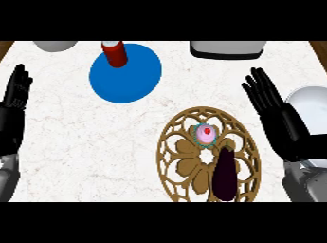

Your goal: Pick the cupcake from the placemat and place it in the bowl

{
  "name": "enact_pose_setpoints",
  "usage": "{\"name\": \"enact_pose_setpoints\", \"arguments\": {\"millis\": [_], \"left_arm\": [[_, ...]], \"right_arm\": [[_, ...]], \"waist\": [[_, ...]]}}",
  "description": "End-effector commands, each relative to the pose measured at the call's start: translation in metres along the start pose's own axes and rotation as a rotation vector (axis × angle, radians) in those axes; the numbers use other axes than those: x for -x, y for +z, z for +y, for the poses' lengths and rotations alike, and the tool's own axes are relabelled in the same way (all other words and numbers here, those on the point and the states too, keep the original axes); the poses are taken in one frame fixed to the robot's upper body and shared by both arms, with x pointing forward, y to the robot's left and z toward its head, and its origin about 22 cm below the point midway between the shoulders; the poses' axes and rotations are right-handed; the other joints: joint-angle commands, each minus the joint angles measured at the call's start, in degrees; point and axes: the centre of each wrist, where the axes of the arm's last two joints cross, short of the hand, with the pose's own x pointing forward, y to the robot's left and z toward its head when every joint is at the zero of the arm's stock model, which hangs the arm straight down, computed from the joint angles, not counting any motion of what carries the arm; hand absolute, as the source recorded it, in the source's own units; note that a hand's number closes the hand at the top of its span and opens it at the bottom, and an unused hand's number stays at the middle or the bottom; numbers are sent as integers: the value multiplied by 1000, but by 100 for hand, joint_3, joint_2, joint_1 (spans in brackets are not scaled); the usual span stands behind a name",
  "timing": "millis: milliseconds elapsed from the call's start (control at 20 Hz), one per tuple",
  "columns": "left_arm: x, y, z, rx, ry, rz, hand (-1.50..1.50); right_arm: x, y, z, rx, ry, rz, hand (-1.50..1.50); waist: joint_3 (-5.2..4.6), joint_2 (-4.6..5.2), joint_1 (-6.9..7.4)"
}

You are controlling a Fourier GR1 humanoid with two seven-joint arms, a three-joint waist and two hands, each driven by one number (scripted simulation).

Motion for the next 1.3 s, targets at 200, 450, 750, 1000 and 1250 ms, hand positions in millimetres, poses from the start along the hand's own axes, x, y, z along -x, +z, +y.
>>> {"name": "enact_pose_setpoints", "arguments": {"millis": [200,450,750,1000,1250], "left_arm": [[9,10,9,-1,28,161,0],[23,23,12,-31,57,263,0],[15,20,18,-6,69,284,0],[10,18,12,19,90,292,0],[-1,12,13,35,95,270,0]], "right_arm": [[-74,-21,-8,196,416,-245,150],[-7,32,-87,549,759,297,-150],[-4,63,-12,529,843,241,-150],[-13,83,25,588,862,313,-150],[-71,71,43,677,950,356,-150]], "waist": [[95,-76,-169],[35,-147,-692],[58,-170,-469],[62,-114,-429],[85,-59,-215]]}}
